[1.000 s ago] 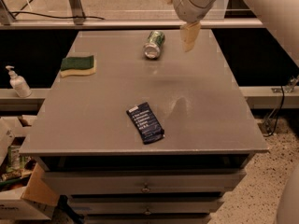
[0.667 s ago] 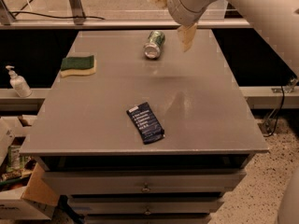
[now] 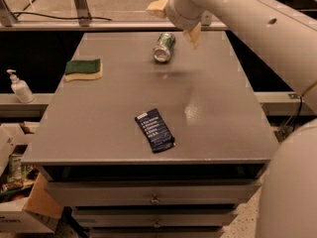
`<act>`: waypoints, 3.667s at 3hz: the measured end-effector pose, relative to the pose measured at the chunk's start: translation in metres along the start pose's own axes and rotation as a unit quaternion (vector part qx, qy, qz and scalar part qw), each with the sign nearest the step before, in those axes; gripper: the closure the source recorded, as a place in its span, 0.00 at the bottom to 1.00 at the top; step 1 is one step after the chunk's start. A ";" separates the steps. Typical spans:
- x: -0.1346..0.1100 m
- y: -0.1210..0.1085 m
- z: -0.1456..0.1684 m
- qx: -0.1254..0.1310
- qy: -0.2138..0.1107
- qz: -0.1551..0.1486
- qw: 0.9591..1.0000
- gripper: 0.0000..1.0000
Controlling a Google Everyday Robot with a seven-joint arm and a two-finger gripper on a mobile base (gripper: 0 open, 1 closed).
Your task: Move green can near sponge
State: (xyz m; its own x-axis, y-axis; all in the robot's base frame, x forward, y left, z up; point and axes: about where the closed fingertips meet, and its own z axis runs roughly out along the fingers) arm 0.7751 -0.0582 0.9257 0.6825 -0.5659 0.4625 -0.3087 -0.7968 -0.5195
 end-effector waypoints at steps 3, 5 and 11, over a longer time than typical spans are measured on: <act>0.025 0.015 0.073 -0.101 0.034 -0.084 0.991 0.00; 0.013 0.034 0.092 -0.131 0.016 -0.085 0.988 0.00; -0.071 -0.019 0.016 -0.046 -0.087 -0.107 0.989 1.00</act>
Offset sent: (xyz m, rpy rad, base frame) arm 0.0767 -0.0124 -0.0438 -0.3286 0.0117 -0.0086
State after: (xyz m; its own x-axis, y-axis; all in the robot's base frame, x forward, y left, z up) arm 0.7432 0.0004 0.8918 0.8405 -0.3429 0.4195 -0.1983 -0.9152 -0.3508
